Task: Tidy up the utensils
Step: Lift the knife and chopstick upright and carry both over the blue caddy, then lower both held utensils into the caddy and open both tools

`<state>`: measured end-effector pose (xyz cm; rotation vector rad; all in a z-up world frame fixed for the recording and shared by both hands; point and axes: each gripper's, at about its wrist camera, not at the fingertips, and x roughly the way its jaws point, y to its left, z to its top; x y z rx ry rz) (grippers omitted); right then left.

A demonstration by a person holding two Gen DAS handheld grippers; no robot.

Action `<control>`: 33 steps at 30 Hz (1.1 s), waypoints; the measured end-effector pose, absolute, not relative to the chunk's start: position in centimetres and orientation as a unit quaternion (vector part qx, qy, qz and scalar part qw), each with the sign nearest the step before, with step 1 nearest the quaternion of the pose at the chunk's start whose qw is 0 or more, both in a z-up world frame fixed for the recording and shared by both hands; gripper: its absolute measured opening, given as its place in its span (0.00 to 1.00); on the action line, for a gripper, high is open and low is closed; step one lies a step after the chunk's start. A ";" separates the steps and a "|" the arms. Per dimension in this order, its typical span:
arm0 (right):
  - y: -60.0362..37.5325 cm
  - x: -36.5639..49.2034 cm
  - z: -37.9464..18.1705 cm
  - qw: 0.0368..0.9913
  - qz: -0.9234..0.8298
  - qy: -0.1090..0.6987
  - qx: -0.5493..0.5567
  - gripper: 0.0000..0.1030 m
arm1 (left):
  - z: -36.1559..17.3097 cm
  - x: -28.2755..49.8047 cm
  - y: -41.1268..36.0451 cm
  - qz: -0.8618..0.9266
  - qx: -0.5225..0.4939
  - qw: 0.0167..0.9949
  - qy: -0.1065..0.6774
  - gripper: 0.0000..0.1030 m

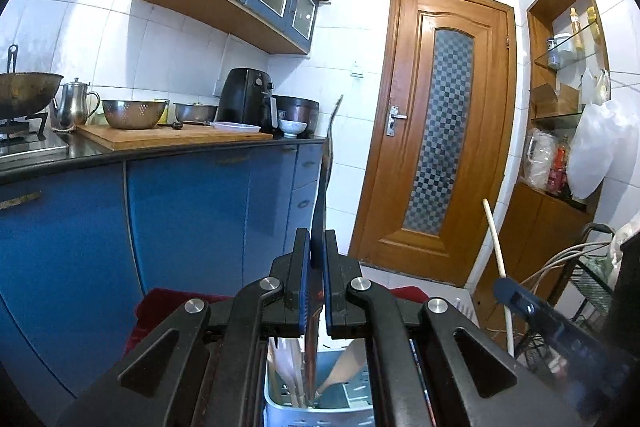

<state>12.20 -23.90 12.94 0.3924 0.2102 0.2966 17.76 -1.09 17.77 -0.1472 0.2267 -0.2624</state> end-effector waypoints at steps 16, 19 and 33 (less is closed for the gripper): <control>-20.1 16.0 11.4 0.992 0.074 0.043 0.097 0.06 | 14.1 20.1 -0.7 -0.146 -0.098 0.976 0.126 0.04; -19.8 16.3 11.1 0.994 0.061 0.039 0.078 0.06 | 13.4 20.3 -0.8 -0.147 -0.098 0.976 0.131 0.04; -19.9 16.2 9.3 0.994 0.056 0.063 0.067 0.06 | 10.8 19.8 -2.0 -0.153 -0.086 0.972 0.155 0.04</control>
